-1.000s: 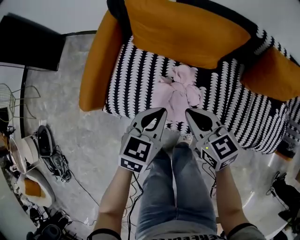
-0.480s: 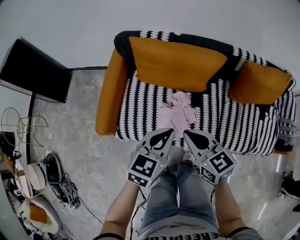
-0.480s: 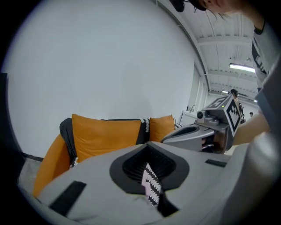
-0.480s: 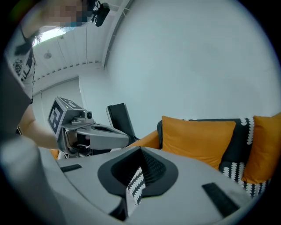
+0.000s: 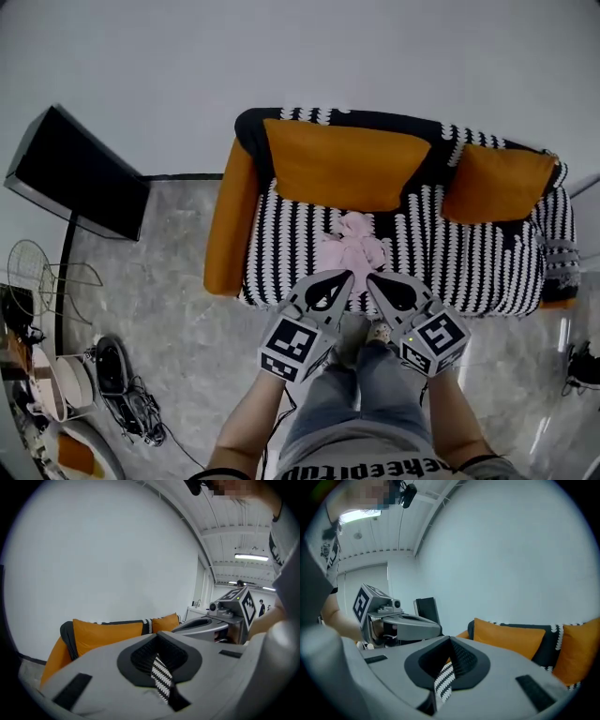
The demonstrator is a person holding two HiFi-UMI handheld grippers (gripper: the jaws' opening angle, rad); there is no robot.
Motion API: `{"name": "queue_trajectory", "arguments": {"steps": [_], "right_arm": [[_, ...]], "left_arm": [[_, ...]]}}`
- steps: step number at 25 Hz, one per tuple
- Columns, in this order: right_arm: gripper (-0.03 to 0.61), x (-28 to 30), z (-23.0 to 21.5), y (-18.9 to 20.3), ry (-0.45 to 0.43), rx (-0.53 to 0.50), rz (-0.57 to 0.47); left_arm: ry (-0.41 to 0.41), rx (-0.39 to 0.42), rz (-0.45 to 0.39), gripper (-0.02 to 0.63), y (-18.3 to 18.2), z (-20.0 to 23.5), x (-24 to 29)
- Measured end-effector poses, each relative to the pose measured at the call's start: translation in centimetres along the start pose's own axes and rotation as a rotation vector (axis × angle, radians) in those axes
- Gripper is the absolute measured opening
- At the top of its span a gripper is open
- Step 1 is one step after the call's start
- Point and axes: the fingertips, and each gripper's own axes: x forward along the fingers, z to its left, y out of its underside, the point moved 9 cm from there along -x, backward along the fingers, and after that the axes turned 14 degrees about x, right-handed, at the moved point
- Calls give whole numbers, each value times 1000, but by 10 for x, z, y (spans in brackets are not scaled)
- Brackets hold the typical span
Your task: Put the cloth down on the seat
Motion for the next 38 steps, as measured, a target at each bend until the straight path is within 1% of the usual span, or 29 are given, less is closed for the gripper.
{"name": "queue_trajectory", "arguments": {"steps": [5,11,17,24,32,38], "right_arm": [[-6,-15,21,-19,11,-58,-30],[-6,-30,38,-29,13,-86,-80],[-6,-44,61,-38,8,-101,-141],[-6,-54,77,-48,-3,-114,-219],[-6,-57,89,-51,-11,-151,-221],[-6,-60,93,-51,-14,-163,-223]], "left_arm": [[10,20,-39,21,-20,-6,-14],[31,75,-71,21,-36,-15,-28],[37,68,-138,21,-50,-24,-47],[37,82,-196,21,-64,-27,-61],[23,106,-234,21,-72,-28,-71],[10,100,-244,22,-73,-30,-75]]}}
